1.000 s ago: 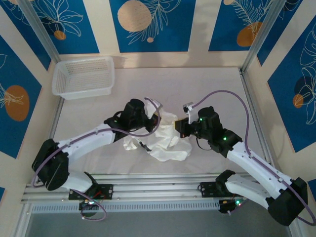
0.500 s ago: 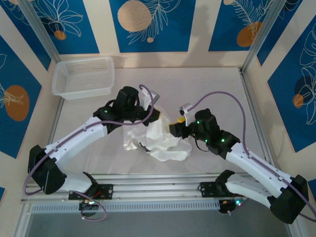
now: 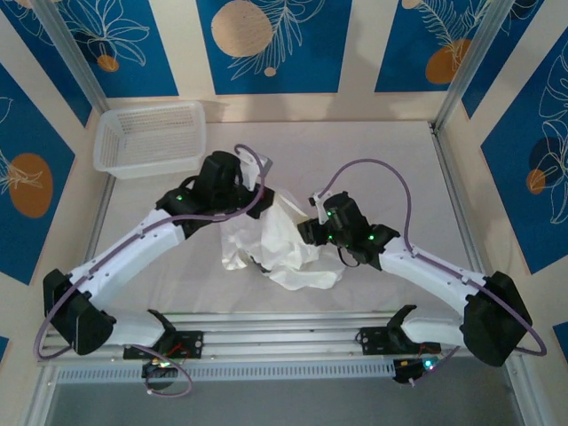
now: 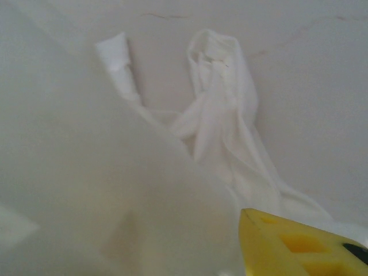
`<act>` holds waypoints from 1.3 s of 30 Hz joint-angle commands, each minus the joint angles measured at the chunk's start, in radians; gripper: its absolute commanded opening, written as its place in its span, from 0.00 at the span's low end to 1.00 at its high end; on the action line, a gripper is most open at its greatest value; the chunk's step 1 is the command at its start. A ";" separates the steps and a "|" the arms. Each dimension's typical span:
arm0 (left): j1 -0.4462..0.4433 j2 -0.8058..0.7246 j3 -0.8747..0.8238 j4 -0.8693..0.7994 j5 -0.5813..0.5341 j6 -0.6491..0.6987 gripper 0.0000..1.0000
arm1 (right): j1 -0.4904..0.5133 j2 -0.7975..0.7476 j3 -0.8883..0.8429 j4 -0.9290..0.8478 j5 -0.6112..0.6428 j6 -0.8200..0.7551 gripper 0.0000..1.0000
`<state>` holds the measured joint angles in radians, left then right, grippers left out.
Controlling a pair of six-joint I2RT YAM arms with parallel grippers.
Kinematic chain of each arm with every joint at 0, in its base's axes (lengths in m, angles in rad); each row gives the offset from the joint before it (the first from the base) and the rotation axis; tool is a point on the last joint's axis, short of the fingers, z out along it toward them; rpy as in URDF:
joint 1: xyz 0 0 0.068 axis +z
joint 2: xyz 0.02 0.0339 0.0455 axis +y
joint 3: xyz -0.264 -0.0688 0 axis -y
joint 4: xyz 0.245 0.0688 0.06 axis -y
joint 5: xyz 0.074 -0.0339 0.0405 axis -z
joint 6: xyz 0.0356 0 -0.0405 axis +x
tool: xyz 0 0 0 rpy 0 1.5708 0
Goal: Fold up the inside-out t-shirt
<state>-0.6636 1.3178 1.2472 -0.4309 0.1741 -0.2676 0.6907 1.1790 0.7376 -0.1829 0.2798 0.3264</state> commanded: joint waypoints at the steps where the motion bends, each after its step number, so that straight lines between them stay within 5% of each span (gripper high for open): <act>1: 0.074 -0.025 0.036 -0.044 -0.092 -0.062 0.00 | -0.011 -0.070 -0.045 -0.085 -0.001 0.102 0.51; 3: 0.092 -0.018 0.036 -0.033 -0.033 -0.045 0.00 | -0.011 -0.110 -0.063 -0.119 -0.114 0.131 0.51; 6: 0.077 0.018 0.023 0.023 0.200 -0.011 0.00 | 0.002 -0.170 -0.092 -0.135 -0.441 0.104 0.53; 8: 0.018 0.051 0.013 0.034 0.270 0.037 0.00 | 0.009 -0.227 -0.088 -0.171 -0.512 0.129 0.56; 12: -0.134 0.113 -0.045 0.099 0.227 0.062 0.00 | -0.017 -0.428 -0.051 -0.232 -0.355 0.194 0.63; 17: -0.193 0.193 -0.119 0.226 0.191 -0.028 0.02 | -0.060 -0.662 -0.064 -0.225 -0.150 0.225 0.67; 21: -0.265 0.221 -0.129 0.341 0.253 -0.028 0.30 | -0.080 -0.733 -0.081 -0.265 -0.011 0.238 0.66; 27: -0.277 0.085 -0.167 0.347 0.071 0.025 0.58 | -0.095 -0.724 -0.097 -0.337 0.059 0.296 0.66; 34: -0.276 -0.173 -0.266 0.342 -0.145 0.086 0.73 | -0.110 -0.668 -0.097 -0.368 0.049 0.304 0.66; 39: -0.276 -0.330 -0.349 0.347 -0.281 0.098 0.78 | -0.118 -0.571 -0.072 -0.345 -0.073 0.263 0.65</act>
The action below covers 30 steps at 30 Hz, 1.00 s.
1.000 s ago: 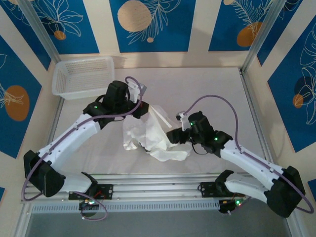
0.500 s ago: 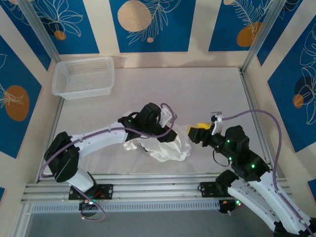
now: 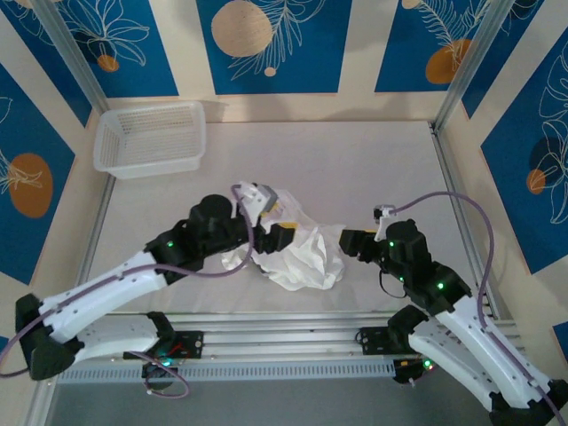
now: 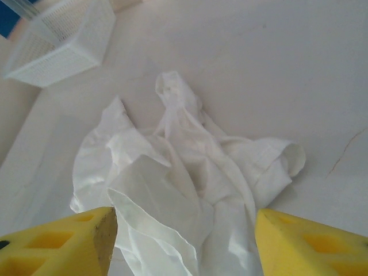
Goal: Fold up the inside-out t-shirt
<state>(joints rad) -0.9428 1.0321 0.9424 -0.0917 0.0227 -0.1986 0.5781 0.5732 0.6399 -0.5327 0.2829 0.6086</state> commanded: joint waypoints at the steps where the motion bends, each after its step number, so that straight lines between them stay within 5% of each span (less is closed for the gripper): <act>1: 0.003 -0.059 -0.055 0.005 -0.158 0.025 0.78 | -0.007 0.056 0.029 0.013 -0.103 -0.029 0.65; 4: 0.003 -0.081 -0.078 -0.029 -0.250 -0.005 0.81 | -0.012 0.143 0.056 0.024 -0.190 -0.047 0.65; 9: 0.004 -0.063 -0.092 -0.056 -0.227 -0.029 0.81 | -0.014 0.317 0.140 0.051 -0.370 -0.027 0.66; 19: 0.003 -0.036 -0.091 -0.072 -0.225 -0.049 0.81 | 0.039 0.546 0.336 -0.081 -0.120 0.035 0.66; 22: 0.004 -0.043 -0.100 -0.082 -0.261 -0.060 0.80 | 0.073 0.589 0.380 -0.164 -0.010 0.024 0.53; 27: 0.007 -0.032 -0.098 -0.100 -0.303 -0.069 0.80 | 0.072 0.563 0.356 -0.186 -0.020 0.024 0.25; 30: 0.009 -0.023 -0.094 -0.099 -0.303 -0.072 0.80 | 0.066 0.533 0.339 -0.210 -0.007 0.031 0.19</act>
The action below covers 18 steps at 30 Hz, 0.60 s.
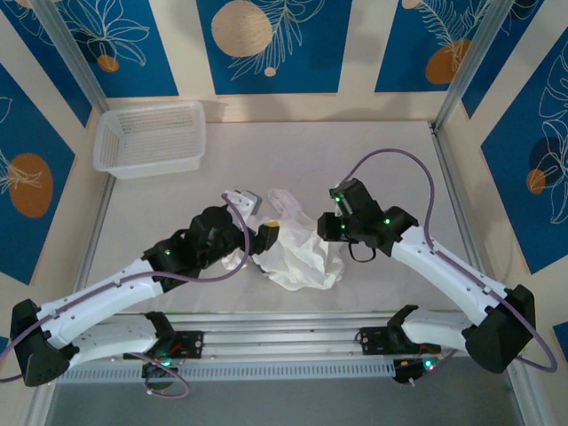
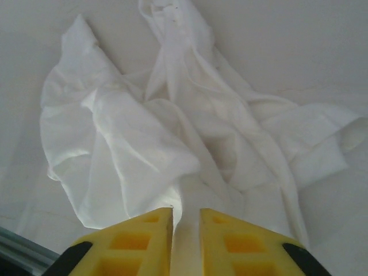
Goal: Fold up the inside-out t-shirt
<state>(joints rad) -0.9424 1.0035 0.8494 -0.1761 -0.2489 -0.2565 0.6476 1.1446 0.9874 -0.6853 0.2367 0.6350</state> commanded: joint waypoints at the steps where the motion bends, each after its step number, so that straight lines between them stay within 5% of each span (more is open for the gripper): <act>1: 0.007 0.009 0.000 -0.014 -0.032 -0.013 0.80 | -0.006 -0.044 -0.012 -0.068 0.049 0.006 0.19; 5: 0.009 0.015 0.005 -0.015 -0.032 -0.012 0.80 | -0.012 -0.064 -0.015 -0.110 0.071 0.000 0.26; 9: 0.011 0.018 0.004 -0.014 -0.030 -0.013 0.80 | -0.014 -0.092 -0.029 -0.037 -0.027 -0.034 0.57; 12: 0.010 0.020 0.003 -0.013 -0.023 -0.016 0.80 | -0.028 -0.079 -0.047 0.015 -0.039 -0.064 0.70; 15: 0.011 0.018 -0.002 -0.009 -0.023 -0.018 0.80 | -0.100 -0.046 -0.083 0.054 -0.031 -0.097 0.70; 18: 0.011 0.022 -0.004 -0.014 -0.018 -0.019 0.80 | -0.200 -0.037 -0.153 0.142 -0.150 -0.122 0.63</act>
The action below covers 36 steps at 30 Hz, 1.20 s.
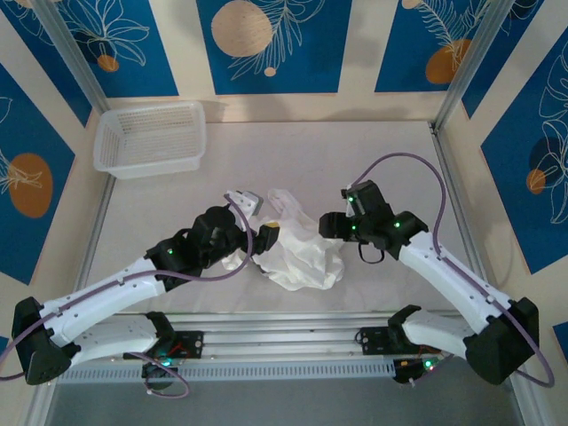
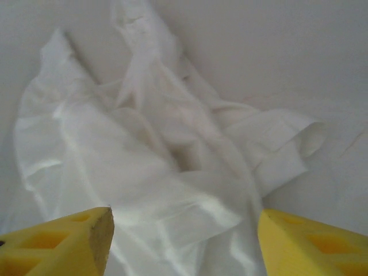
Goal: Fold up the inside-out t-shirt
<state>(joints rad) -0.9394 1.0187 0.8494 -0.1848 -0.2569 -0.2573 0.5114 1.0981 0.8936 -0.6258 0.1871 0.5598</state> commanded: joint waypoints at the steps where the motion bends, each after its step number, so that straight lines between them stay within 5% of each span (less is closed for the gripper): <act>1: 0.007 0.010 -0.003 -0.009 -0.009 -0.020 0.80 | -0.081 0.005 -0.083 0.112 -0.140 -0.061 0.60; 8: 0.010 0.032 -0.014 0.016 0.002 -0.031 0.80 | -0.114 -0.087 -0.340 0.455 -0.275 -0.106 0.55; 14: 0.010 0.037 -0.005 0.016 0.002 -0.019 0.80 | -0.137 -0.153 -0.506 0.719 -0.244 -0.139 0.64; 21: 0.009 0.047 -0.004 0.023 0.003 -0.023 0.80 | -0.144 -0.090 -0.547 0.921 -0.354 -0.273 0.58; 27: 0.010 0.055 -0.003 0.021 -0.002 -0.018 0.80 | -0.146 -0.010 -0.516 0.959 -0.473 -0.288 0.43; 34: 0.010 0.055 -0.006 0.022 -0.005 -0.019 0.80 | -0.149 -0.037 -0.510 0.869 -0.468 -0.253 0.35; 36: 0.010 0.057 -0.007 0.025 -0.003 -0.022 0.80 | -0.149 -0.063 -0.510 0.844 -0.453 -0.219 0.20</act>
<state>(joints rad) -0.9379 1.0710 0.8402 -0.1745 -0.2562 -0.2726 0.3683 1.0737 0.3599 0.2573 -0.2550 0.3164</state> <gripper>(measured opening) 0.799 0.247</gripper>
